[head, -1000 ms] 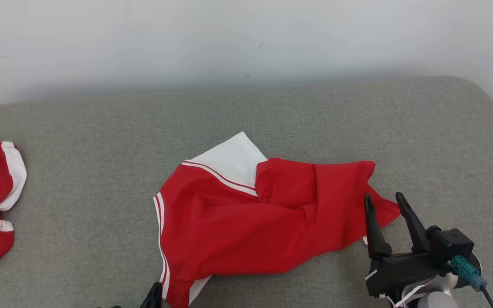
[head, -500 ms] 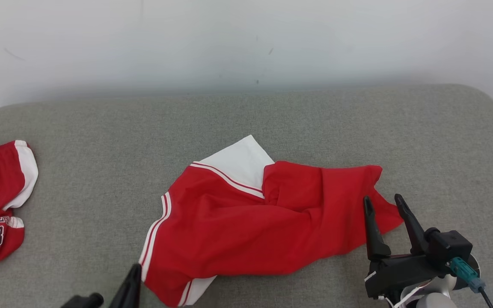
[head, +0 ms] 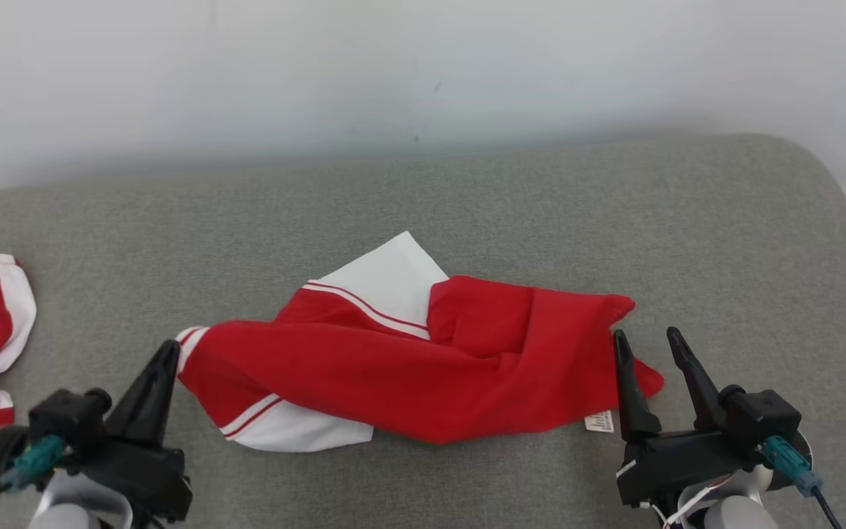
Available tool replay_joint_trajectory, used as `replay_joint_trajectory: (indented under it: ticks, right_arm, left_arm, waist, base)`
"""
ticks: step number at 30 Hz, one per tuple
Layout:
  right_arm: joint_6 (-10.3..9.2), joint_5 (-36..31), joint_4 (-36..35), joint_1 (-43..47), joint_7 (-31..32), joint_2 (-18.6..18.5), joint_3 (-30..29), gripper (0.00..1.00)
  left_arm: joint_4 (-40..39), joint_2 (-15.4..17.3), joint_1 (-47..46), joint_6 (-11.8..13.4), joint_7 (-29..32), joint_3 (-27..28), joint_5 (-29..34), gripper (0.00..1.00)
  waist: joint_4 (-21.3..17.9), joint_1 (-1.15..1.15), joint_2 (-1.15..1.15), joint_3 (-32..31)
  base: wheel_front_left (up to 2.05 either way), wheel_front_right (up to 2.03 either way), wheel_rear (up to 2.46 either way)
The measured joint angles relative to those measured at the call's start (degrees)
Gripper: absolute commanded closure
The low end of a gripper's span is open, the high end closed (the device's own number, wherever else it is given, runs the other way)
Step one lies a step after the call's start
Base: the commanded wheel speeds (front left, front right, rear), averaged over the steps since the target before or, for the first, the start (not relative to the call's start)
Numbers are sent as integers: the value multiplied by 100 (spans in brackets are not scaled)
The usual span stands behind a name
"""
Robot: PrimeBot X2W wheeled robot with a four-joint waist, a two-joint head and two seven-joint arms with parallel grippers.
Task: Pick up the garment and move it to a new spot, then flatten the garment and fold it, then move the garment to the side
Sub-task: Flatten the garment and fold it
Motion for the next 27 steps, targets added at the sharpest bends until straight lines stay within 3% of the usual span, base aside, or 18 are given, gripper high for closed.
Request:
replay_joint_trajectory:
  ticks: [8, 21, 22, 23, 24, 27]
  right_arm:
    - [0, 14, 133, -223, -52, 20, 91, 0]
    - [0, 14, 257, -328, -83, 21, 111, 0]
    - [0, 14, 268, -329, -83, 22, 118, 0]
    - [0, 14, 279, -329, -85, 23, 119, 0]
    - [0, 14, 292, -329, -85, 23, 115, 0]
    - [0, 14, 314, -325, -99, 20, 84, 0]
  left_arm:
    - [631, 472, -653, -152, 93, -225, -243, 100]
    - [2054, 652, -1438, -193, -459, -645, -558, 100]
    - [2153, 645, -1442, -193, -497, -651, -605, 69]
    - [2213, 637, -1447, -193, -525, -672, -628, 13]
    - [2262, 633, -1450, -193, -568, -686, -650, 0]
    - [2351, 614, -1446, -193, -614, -623, -661, 0]
  waist:
    - [-338, 0, 0, 167]
    - [-708, 0, 1, 288]
    - [-720, 0, 0, 285]
    - [-724, -1, 1, 278]
    - [-722, -1, 0, 270]
    - [-688, -1, 0, 250]
  base:
    - [0, 0, 0]
    - [0, 0, 0]
    - [0, 0, 0]
    - [0, 0, 0]
    - [0, 0, 0]
    - [0, 0, 0]
